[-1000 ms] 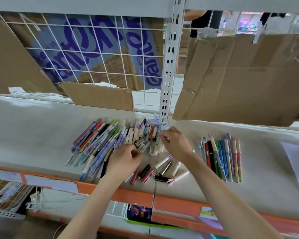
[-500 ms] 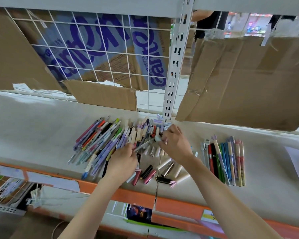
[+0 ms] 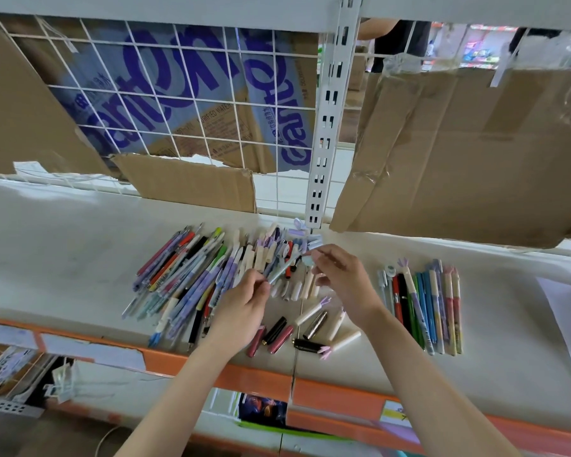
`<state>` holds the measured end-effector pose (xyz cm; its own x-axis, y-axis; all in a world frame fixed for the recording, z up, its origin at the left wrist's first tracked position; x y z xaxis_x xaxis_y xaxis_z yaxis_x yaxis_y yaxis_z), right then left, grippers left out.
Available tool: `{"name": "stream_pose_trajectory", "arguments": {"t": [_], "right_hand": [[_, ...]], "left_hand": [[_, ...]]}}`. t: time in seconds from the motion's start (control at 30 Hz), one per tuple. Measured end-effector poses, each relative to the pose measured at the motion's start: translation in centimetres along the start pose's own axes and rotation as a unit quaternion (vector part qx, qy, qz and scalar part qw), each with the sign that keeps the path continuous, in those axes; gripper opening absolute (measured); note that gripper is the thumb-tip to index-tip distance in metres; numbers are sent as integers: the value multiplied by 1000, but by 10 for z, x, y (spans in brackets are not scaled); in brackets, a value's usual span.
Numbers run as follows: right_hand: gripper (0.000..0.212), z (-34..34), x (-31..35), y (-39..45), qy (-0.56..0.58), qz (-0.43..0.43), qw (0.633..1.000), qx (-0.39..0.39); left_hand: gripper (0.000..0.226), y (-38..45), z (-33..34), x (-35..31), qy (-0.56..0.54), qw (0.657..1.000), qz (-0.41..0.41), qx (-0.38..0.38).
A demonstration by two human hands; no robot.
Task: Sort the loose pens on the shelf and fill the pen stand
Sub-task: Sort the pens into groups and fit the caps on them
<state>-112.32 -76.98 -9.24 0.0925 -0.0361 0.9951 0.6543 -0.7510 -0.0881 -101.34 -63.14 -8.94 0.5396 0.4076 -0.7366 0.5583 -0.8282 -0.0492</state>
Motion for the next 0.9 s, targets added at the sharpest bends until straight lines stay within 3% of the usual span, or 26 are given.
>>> {"name": "stream_pose_trajectory", "arguments": {"t": [0.13, 0.63, 0.8, 0.9], "right_hand": [[14, -8, 1, -1, 153, 13, 988, -11], [18, -19, 10, -5, 44, -42, 998, 1], [14, -2, 15, -12, 0, -56, 996, 75], [16, 4, 12, -15, 28, -41, 995, 85]], "left_hand": [[20, -4, -4, -8, 2, 999, 28, -24], [19, -9, -7, -9, 2, 999, 37, -35], [17, -10, -5, -14, 0, 999, 43, -24], [20, -10, 2, -10, -31, 1000, -2, -3]]}}
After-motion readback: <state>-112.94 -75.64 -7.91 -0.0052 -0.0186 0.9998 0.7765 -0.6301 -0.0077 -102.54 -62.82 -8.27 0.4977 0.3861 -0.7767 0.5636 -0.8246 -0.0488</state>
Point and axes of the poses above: each hand's wrist, its own y-axis towards the middle knuckle, its own z-axis out of the palm, x = y × z, the point moved 7 cm from there along y, towards the middle knuckle, and after that the axes turned 2 degrees about y, right-handed, at the moved point
